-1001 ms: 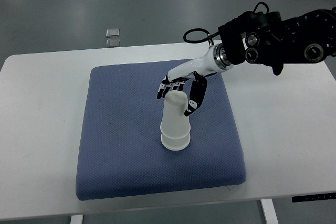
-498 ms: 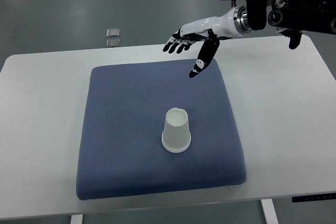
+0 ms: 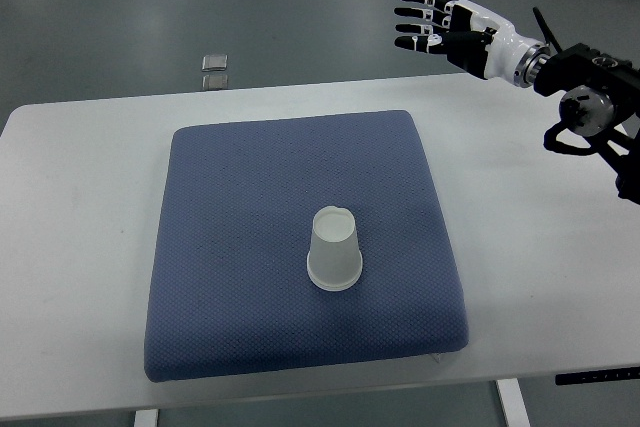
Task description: Stack paper cups
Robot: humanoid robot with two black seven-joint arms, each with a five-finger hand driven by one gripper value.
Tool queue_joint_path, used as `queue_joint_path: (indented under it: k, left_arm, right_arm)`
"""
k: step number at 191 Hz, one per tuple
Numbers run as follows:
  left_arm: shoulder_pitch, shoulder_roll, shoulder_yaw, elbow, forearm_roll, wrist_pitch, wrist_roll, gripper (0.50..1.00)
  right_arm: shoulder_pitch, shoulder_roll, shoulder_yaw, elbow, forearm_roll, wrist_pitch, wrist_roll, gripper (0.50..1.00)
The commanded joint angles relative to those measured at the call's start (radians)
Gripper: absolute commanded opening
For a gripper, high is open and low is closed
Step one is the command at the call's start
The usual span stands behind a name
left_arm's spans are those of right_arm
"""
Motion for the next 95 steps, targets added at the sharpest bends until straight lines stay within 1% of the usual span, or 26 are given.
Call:
queue_joint_path:
  k: [1,17,24,31,50,71,95]
  left_arm:
    - [0.0,0.0,0.0,-0.001,0.0,0.0,0.0,1.0]
    - [0.0,0.0,0.0,-0.001,0.0,0.0,0.0,1.0]
    - [0.0,0.0,0.0,-0.002,0.0,0.0,0.0,1.0]
    - [0.0,0.0,0.0,-0.002,0.0,0.0,0.0,1.0]
    - [0.0,0.0,0.0,-0.004,0.002,0.0,0.0,1.0]
    - [0.0,0.0,0.0,-0.004,0.002,0.0,0.0,1.0]
    - [0.0,0.0,-0.001,-0.004,0.0,0.0,0.0,1.0]
  right_arm:
    - [-0.074,0.085,0.096,-0.037,0.003,-0.05,0.038,0.895]
    - [-0.117,0.136,0.149,-0.08,0.003,-0.067,0.104,0.897]
    - [-0.123,0.15,0.164,-0.096,0.003,-0.069,0.123,0.897]
    - [-0.132,0.169,0.184,-0.115,0.003,-0.069,0.137,0.909]
    - [-0.152,0.219,0.23,-0.146,0.006,-0.069,0.141,0.911]
    - [-0.168,0.255,0.259,-0.155,0.025,-0.07,0.143,0.911]
    - [-0.18,0.278,0.259,-0.155,0.028,-0.07,0.178,0.913]
